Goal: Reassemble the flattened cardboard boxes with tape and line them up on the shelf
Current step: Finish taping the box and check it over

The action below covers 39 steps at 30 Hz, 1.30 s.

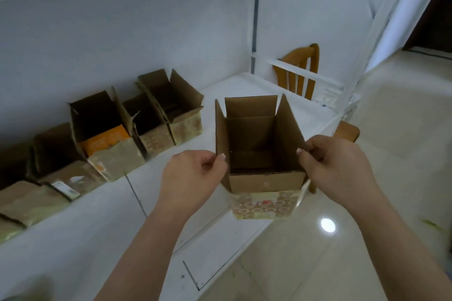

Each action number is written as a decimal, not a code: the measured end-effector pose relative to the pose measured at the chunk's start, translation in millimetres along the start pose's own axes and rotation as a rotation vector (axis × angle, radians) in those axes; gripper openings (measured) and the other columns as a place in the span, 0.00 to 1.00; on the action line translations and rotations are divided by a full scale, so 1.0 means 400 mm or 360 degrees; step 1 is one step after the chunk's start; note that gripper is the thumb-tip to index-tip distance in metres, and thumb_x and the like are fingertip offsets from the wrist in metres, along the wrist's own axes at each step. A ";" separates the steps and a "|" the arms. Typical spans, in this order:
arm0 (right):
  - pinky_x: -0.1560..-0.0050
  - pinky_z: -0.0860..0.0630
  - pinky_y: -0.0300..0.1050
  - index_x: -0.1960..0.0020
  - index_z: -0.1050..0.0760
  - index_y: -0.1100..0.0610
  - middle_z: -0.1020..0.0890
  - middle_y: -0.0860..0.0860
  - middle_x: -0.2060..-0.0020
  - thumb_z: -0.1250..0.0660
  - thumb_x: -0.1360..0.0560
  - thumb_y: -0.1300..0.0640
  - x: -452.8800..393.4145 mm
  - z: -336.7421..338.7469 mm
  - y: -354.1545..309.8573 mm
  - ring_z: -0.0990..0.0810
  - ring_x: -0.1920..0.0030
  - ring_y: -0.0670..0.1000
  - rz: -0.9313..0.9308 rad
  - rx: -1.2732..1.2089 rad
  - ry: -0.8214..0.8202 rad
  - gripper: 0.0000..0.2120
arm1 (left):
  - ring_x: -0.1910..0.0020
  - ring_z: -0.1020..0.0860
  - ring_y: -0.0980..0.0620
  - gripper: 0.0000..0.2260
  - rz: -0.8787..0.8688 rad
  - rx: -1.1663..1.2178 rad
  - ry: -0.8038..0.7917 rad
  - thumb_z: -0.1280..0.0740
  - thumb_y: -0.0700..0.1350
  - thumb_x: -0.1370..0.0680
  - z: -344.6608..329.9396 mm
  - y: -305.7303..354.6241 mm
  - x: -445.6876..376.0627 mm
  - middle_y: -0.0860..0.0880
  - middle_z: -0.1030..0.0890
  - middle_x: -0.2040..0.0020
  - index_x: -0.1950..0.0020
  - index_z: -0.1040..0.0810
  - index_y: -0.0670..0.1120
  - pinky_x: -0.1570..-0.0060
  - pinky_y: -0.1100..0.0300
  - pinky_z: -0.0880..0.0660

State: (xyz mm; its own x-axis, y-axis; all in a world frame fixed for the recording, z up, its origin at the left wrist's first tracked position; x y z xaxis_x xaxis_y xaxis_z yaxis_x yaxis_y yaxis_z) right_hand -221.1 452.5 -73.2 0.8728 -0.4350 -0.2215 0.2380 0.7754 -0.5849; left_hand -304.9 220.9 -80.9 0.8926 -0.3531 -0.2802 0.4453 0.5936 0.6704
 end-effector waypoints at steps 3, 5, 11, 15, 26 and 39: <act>0.69 0.31 0.41 0.59 0.22 0.50 0.22 0.43 0.73 0.34 0.24 0.50 -0.080 -0.017 0.018 0.24 0.68 0.44 0.0014 0.0012 -0.0020 0.07 | 0.77 0.32 0.54 0.22 0.0016 -0.0146 -0.0033 0.39 0.54 0.22 -0.035 0.001 -0.064 0.53 0.35 0.81 0.75 0.32 0.47 0.72 0.64 0.40; 0.69 0.31 0.41 0.58 0.21 0.51 0.21 0.43 0.71 0.34 0.23 0.50 -0.136 -0.032 0.026 0.23 0.67 0.45 0.0028 0.0010 -0.0067 0.07 | 0.78 0.32 0.55 0.23 0.0058 -0.0184 -0.0019 0.39 0.54 0.22 -0.047 -0.007 -0.106 0.53 0.35 0.81 0.76 0.34 0.48 0.73 0.64 0.40; 0.68 0.35 0.39 0.60 0.23 0.52 0.23 0.44 0.70 0.35 0.22 0.50 -0.311 -0.098 0.020 0.25 0.66 0.44 0.0208 0.0113 -0.0184 0.10 | 0.75 0.28 0.61 0.23 0.0199 -0.0340 0.0023 0.39 0.54 0.21 -0.087 -0.038 -0.195 0.58 0.31 0.81 0.76 0.34 0.51 0.77 0.67 0.41; 0.69 0.36 0.40 0.64 0.25 0.52 0.25 0.46 0.72 0.35 0.22 0.51 -0.414 -0.143 0.021 0.26 0.68 0.46 0.0342 0.0107 -0.0250 0.12 | 0.76 0.29 0.59 0.24 0.0332 -0.0354 0.0131 0.39 0.54 0.21 -0.099 -0.062 -0.245 0.56 0.33 0.82 0.76 0.35 0.50 0.77 0.68 0.37; 0.64 0.31 0.43 0.60 0.21 0.57 0.21 0.49 0.69 0.37 0.22 0.52 -0.681 -0.222 0.035 0.23 0.65 0.49 0.0560 -0.0027 -0.0386 0.13 | 0.69 0.24 0.49 0.23 0.0511 -0.0624 0.0338 0.41 0.54 0.19 -0.117 -0.043 -0.445 0.46 0.24 0.71 0.68 0.23 0.42 0.70 0.60 0.32; 0.55 0.19 0.57 0.54 0.24 0.57 0.17 0.53 0.62 0.62 0.25 0.28 -0.764 -0.300 0.006 0.17 0.64 0.53 0.0708 -0.0444 -0.0350 0.39 | 0.67 0.22 0.49 0.32 0.0842 -0.0723 0.0566 0.54 0.65 0.19 -0.096 -0.136 -0.488 0.48 0.21 0.67 0.65 0.22 0.46 0.69 0.58 0.30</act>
State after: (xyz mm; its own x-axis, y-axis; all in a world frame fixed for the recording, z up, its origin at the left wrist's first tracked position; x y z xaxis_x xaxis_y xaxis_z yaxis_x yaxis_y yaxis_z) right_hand -538.1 532.4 -100.6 0.9385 0.0347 -0.3435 -0.2685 0.6987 -0.6631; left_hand -500.8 285.3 -88.9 0.9290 0.2668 -0.2563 -0.1292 0.8832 0.4508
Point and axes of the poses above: each hand's wrist, its own x-axis away from the middle knuckle, its own z-axis out of the back of the hand, y = z × x, the point moved 10 cm from there along -x, towards the middle knuckle
